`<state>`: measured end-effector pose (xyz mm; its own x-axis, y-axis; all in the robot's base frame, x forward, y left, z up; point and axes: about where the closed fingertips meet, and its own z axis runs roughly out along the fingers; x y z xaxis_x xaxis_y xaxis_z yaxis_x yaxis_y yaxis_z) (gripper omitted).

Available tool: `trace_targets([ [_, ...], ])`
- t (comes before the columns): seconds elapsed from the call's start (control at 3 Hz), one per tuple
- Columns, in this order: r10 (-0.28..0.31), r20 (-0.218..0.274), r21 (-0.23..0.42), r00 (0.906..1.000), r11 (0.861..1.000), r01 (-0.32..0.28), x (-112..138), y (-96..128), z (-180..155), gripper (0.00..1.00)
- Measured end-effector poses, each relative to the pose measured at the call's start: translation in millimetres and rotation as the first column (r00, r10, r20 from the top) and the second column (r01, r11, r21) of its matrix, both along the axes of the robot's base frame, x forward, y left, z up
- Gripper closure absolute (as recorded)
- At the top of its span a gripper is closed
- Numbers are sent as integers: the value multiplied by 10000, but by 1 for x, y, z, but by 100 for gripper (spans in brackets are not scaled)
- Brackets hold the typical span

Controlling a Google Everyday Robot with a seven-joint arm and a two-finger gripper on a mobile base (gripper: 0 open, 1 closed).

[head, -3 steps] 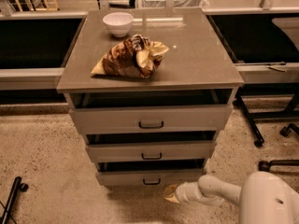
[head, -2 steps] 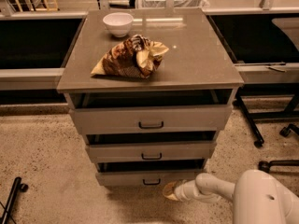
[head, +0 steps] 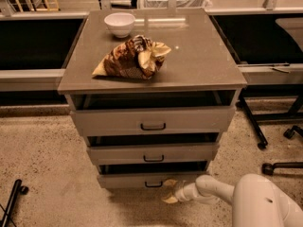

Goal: Close bottom drawer

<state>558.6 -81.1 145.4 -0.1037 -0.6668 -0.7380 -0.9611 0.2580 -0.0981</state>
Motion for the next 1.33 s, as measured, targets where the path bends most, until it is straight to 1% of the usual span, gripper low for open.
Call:
trace_targets([
  [0.33, -76, 30, 230, 10000, 9997, 75, 0, 4, 2, 0],
  [0.67, -78, 31, 243, 10000, 9997, 77, 0, 4, 3, 0],
  [1.0, 247, 72, 386, 9997, 9989, -250, -12, 4, 15, 0],
  [1.33, 655, -89, 517, 9978, 9966, -650, -42, 2, 24, 0],
])
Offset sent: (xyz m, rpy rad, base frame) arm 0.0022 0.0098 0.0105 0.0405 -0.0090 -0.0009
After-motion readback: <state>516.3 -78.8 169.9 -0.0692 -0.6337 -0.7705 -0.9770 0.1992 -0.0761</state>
